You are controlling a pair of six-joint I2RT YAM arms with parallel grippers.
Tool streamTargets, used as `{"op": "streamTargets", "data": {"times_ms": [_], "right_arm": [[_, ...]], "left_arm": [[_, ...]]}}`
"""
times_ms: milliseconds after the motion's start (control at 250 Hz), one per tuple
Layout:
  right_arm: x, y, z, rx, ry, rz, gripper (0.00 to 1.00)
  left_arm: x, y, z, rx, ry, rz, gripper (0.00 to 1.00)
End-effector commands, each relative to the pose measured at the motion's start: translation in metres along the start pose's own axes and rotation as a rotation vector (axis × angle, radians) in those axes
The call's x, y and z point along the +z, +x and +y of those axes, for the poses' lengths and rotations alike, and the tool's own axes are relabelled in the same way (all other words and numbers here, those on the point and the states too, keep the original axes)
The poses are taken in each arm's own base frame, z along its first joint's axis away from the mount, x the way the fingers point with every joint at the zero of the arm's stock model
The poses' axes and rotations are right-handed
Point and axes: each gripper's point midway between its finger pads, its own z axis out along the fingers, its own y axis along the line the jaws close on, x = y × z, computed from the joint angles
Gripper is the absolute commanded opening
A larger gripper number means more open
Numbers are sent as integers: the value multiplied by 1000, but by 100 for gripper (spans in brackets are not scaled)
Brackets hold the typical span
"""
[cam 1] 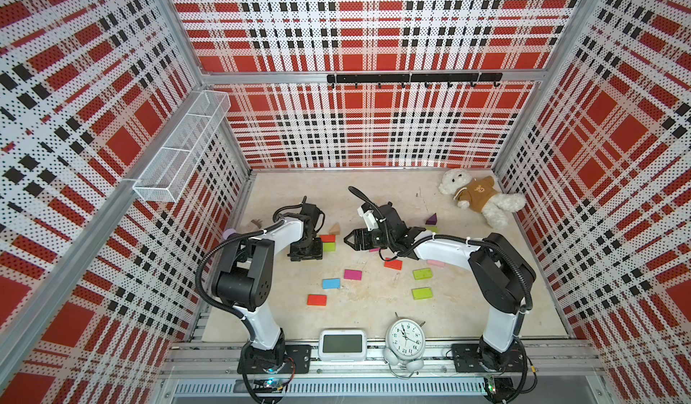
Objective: Assemble a carrot with building blocks
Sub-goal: Assemble the building block at the center of the board.
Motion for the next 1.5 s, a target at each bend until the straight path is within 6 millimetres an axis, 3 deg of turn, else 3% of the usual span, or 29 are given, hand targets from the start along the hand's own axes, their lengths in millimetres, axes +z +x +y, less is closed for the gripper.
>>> {"op": "streamTargets", "data": {"times_ms": [0, 1160, 1497], "right_arm": [[4, -14, 6, -5, -28, -37, 69], [5, -14, 5, 0, -31, -35, 69], [5, -15, 4, 7, -30, -38, 69]], "left_arm": [[15, -7, -3, -2, 12, 1, 63], [9, -16, -2, -21, 19, -23, 63], [5, -8, 2, -23, 4, -18, 77]]}}
